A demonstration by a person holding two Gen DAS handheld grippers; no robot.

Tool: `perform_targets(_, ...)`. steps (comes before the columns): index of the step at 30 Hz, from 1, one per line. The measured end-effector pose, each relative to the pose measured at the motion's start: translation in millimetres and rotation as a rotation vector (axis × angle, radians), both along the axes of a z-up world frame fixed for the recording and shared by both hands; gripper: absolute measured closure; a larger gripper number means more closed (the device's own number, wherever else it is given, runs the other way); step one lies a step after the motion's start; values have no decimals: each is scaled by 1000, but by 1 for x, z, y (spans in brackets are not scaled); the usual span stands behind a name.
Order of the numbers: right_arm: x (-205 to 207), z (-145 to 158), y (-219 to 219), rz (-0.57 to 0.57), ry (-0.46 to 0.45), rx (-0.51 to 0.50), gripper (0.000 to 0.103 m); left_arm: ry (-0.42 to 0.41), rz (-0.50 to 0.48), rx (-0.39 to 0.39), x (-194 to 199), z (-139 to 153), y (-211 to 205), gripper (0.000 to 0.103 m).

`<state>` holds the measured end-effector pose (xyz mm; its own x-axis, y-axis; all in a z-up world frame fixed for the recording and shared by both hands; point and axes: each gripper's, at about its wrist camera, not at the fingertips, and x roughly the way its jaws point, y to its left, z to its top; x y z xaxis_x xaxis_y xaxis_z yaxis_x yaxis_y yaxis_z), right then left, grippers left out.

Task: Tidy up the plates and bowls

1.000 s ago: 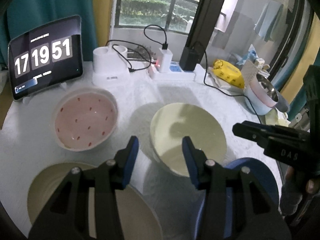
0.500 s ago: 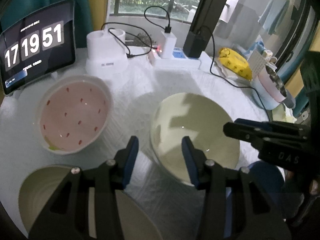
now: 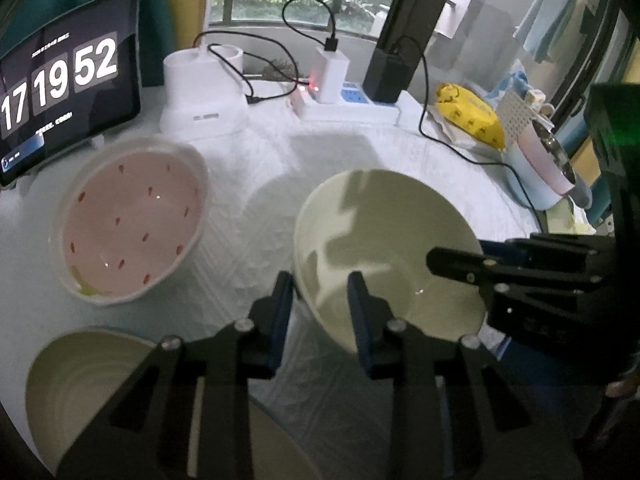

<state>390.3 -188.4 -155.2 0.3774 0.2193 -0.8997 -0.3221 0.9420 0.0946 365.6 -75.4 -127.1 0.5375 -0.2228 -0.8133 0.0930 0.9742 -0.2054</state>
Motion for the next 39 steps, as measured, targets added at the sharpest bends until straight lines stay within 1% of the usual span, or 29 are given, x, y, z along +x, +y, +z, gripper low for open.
perform_targets(3,-2,0,-1,-7,-18,-13,86,-14,0,14,-2,4,-1,76)
perform_targets(7,-6,8,-2,-24,-69,-2,89,-54,10,16,-7,13,0,76)
perform_targets(9,-9,15,-2,-35,-108,-7,94,-77,17,13,-9,19,1,76)
perform_targets(14,-14,28,-2,-48,-151,24,94,-154,33,35,-18,38,3,76)
perform_targets(17,-19,38,-1,-48,-180,45,94,-188,45,33,-23,49,6,76)
perform_targets(23,-31,62,-5,-70,-254,86,94,-248,32,43,-33,70,3,76)
perform_targets(29,-46,79,-9,-79,-292,102,94,-281,27,41,-48,83,-1,76)
perform_targets(39,-75,90,-18,-93,-308,111,94,-307,8,38,-75,93,-10,76)
